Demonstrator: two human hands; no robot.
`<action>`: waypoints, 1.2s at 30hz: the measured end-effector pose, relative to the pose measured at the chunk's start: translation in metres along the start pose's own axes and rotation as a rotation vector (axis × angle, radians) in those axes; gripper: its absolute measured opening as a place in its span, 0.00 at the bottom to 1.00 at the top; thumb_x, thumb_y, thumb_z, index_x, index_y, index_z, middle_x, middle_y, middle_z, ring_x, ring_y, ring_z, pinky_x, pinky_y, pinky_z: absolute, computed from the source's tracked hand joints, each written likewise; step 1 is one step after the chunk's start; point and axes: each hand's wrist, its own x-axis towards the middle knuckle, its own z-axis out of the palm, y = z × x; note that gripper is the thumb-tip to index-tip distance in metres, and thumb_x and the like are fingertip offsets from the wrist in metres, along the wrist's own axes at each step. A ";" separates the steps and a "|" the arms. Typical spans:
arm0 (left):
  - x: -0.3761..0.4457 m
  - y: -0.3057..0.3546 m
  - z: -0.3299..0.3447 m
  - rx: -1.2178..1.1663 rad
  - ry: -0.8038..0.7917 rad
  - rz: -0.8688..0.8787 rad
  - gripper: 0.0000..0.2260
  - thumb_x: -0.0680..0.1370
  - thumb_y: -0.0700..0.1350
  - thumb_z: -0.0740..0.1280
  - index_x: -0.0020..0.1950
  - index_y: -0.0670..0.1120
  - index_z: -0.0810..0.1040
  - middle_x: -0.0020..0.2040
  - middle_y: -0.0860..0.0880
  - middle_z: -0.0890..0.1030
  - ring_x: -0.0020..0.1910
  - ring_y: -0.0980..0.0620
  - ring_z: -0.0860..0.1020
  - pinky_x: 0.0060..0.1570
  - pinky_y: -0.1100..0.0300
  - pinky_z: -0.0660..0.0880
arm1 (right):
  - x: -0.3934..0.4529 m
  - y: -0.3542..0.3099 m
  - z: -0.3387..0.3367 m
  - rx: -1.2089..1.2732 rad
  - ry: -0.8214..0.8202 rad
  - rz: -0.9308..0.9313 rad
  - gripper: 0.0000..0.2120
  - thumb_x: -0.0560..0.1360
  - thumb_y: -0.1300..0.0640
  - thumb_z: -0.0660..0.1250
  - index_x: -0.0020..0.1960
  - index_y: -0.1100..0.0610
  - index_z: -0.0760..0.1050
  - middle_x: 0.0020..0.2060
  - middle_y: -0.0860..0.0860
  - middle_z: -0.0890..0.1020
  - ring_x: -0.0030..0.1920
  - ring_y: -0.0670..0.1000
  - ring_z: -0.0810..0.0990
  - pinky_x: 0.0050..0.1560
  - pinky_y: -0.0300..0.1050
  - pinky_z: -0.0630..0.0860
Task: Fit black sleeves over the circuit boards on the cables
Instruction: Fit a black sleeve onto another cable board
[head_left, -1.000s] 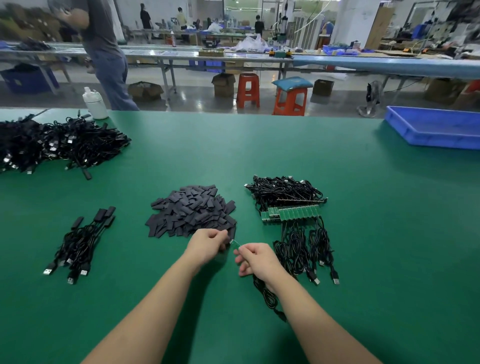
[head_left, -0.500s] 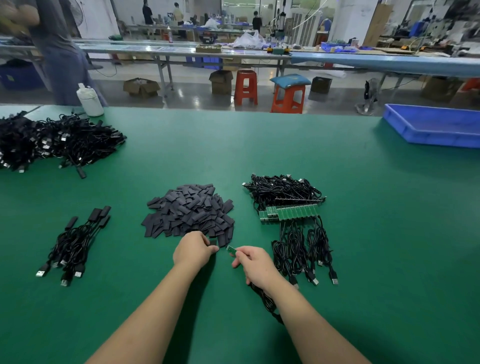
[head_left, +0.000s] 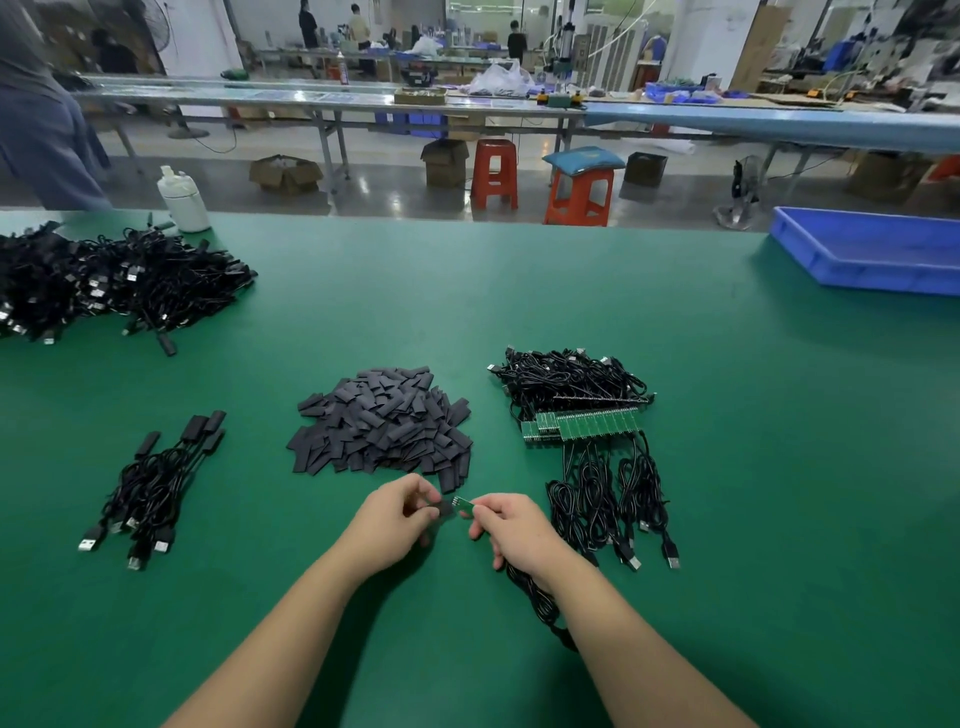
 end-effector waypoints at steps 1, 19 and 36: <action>-0.001 -0.001 0.001 0.016 0.009 0.017 0.06 0.78 0.41 0.67 0.48 0.52 0.78 0.39 0.54 0.81 0.35 0.57 0.79 0.40 0.61 0.75 | 0.000 0.000 0.000 0.006 0.000 0.002 0.10 0.83 0.57 0.60 0.60 0.54 0.78 0.39 0.47 0.82 0.24 0.47 0.71 0.33 0.43 0.75; -0.007 -0.009 -0.002 0.560 0.035 0.252 0.12 0.82 0.54 0.61 0.61 0.54 0.79 0.47 0.51 0.77 0.48 0.49 0.77 0.46 0.57 0.74 | -0.007 -0.005 -0.008 0.264 -0.063 0.057 0.07 0.78 0.64 0.68 0.52 0.54 0.82 0.44 0.55 0.82 0.33 0.46 0.79 0.38 0.36 0.79; -0.010 -0.019 -0.006 0.429 0.056 0.246 0.11 0.80 0.50 0.66 0.62 0.52 0.81 0.54 0.53 0.78 0.53 0.52 0.77 0.54 0.60 0.73 | -0.006 -0.001 -0.004 0.192 -0.052 0.023 0.06 0.79 0.63 0.67 0.52 0.56 0.82 0.41 0.54 0.80 0.30 0.42 0.77 0.42 0.40 0.82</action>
